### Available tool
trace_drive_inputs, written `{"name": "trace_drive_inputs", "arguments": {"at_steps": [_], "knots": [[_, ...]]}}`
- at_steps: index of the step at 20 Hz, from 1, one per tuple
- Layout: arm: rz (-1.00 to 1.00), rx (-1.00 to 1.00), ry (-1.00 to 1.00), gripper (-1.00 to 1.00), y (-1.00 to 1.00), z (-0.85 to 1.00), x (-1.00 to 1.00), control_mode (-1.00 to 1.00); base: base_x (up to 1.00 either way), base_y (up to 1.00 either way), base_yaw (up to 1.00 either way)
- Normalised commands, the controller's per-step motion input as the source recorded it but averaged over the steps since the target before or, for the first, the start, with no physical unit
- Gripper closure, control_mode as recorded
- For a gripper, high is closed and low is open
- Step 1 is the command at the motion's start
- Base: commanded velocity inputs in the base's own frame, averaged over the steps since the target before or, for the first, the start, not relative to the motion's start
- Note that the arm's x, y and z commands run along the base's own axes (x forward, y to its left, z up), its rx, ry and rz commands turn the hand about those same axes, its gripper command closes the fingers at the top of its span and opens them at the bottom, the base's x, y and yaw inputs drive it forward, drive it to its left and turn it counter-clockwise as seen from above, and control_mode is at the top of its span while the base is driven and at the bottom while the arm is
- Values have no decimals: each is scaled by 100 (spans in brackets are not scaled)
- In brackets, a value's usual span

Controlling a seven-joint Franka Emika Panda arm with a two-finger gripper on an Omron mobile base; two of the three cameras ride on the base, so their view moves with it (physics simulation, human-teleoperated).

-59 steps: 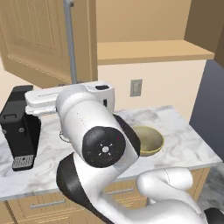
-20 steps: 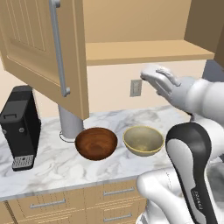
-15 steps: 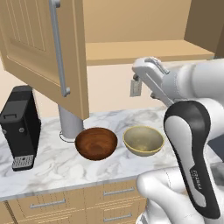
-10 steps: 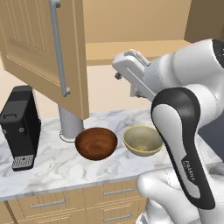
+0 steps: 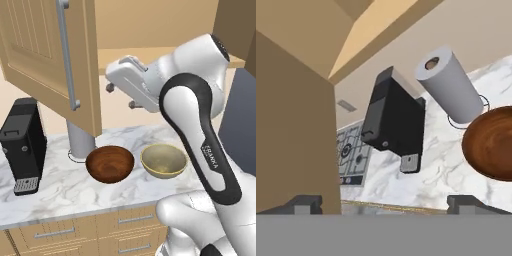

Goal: Open the cabinet. Pick the bowls from the counter and place them in the cabinet. Then close the cabinet.

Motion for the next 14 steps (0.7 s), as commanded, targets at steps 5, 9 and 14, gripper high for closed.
{"name": "trace_drive_inputs", "arguments": {"at_steps": [5,9,14], "knots": [[27,8,0,-100,73,-48,24,-100,0,0,0],[2,2,0,-100,98,-31,9,-100,0,0,0],[0,6,4,-100,83,-14,30,-100,0,0,0]]}}
